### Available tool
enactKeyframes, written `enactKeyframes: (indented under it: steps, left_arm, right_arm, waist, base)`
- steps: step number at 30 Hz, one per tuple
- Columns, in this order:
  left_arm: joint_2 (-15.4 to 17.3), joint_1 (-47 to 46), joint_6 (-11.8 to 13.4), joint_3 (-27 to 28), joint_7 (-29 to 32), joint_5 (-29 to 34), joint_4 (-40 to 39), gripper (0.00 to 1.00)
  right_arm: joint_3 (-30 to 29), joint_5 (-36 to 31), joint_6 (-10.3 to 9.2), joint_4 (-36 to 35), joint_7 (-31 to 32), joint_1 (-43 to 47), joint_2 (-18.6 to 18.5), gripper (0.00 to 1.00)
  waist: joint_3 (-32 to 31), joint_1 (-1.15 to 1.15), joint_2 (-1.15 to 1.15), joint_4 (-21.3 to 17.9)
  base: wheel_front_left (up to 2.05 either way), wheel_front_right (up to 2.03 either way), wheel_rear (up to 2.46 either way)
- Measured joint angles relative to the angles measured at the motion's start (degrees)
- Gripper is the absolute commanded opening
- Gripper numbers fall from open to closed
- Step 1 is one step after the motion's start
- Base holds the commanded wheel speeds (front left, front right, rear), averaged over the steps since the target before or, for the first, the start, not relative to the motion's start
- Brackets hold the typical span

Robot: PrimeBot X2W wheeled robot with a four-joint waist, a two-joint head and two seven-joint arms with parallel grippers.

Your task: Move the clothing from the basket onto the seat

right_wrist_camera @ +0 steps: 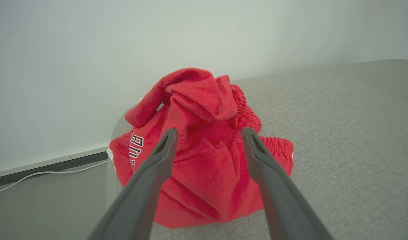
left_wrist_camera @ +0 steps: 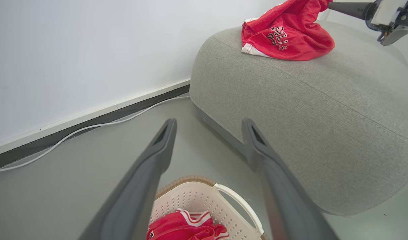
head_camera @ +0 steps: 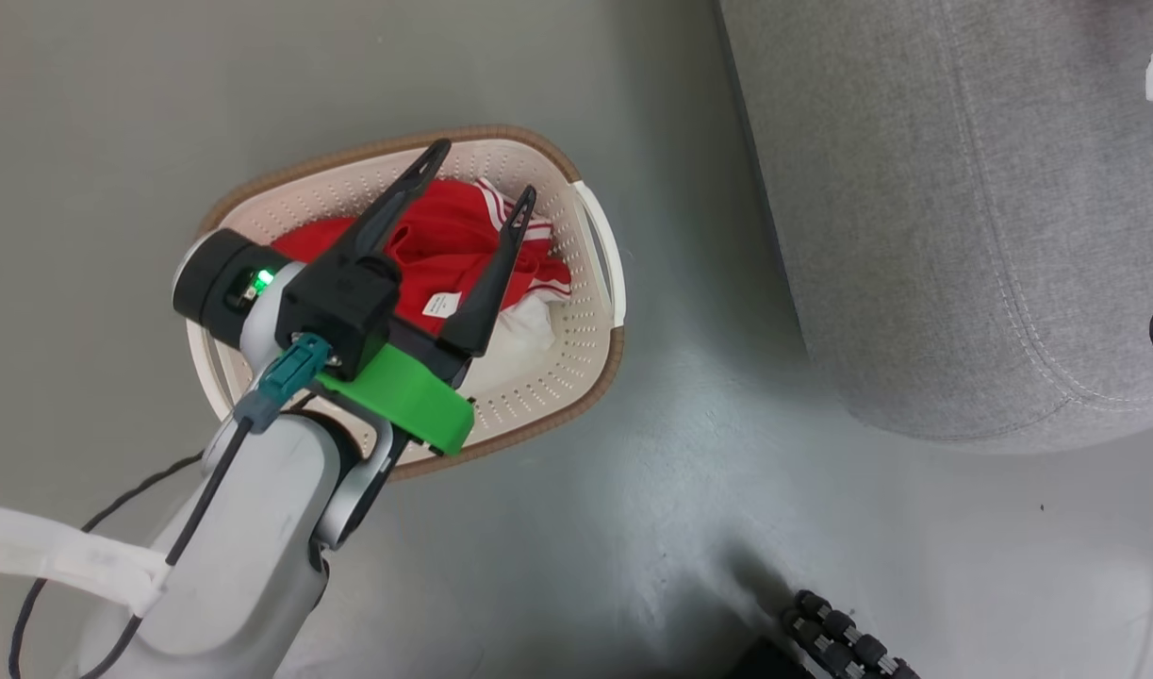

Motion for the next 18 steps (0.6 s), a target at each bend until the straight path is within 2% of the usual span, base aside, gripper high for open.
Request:
enactKeyframes:
  steps: [8,18]
  left_arm:
    - [-1.25,3.34,0.32,1.29,-4.48,-2.26,4.35,1.0]
    - [-2.77,7.09,1.74,4.75,-7.5,-5.23,9.24,1.0]
  right_arm:
    - [-0.56,-2.94,1.14,-3.99,0.0,4.81,0.26,1.0]
    - [1.09,-4.75,3.05,-8.18,0.0,10.87,3.86,1.0]
  waist:
    - [-4.78,0.0,0.0,0.57]
    - [-12.13,0.0,0.0,2.88]
  base:
    - [0.0,0.0,0.0]
    - [0.0,0.0,0.0]
